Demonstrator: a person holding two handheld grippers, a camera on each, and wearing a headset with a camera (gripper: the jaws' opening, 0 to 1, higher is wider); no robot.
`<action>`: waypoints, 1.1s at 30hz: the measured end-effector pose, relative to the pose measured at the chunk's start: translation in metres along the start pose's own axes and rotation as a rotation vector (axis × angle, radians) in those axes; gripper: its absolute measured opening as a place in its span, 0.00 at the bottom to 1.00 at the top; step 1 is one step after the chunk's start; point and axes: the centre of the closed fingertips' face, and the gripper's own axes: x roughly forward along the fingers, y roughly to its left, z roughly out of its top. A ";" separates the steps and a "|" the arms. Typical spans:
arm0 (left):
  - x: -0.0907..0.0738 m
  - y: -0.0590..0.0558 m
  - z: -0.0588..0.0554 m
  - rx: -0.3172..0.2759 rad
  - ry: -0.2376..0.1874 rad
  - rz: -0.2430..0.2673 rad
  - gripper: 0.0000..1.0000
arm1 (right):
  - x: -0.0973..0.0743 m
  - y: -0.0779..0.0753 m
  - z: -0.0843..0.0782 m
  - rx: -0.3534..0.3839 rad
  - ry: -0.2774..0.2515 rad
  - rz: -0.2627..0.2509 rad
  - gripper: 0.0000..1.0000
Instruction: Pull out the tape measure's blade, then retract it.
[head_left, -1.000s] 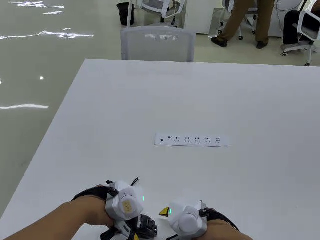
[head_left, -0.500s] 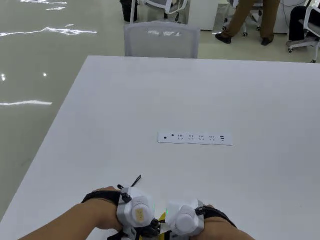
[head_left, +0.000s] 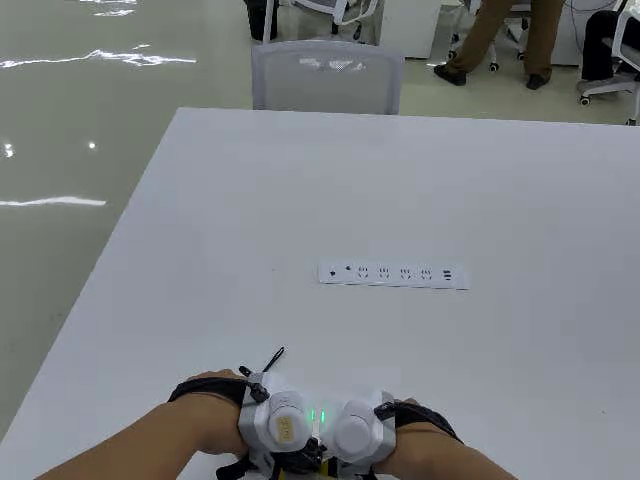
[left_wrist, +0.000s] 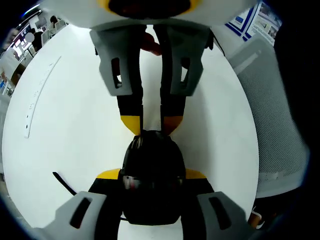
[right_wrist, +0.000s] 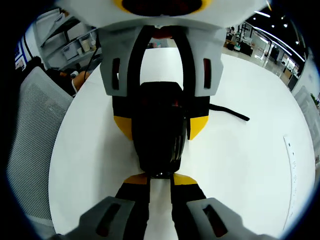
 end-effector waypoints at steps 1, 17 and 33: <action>0.000 0.000 0.000 0.000 -0.002 -0.001 0.40 | 0.000 0.001 0.000 -0.008 0.003 0.008 0.16; 0.002 0.000 0.000 -0.003 -0.011 0.020 0.40 | 0.002 0.003 0.000 -0.111 0.013 0.034 0.13; 0.002 0.000 -0.001 0.007 -0.014 0.019 0.39 | 0.000 0.004 -0.005 -0.050 0.042 0.013 0.10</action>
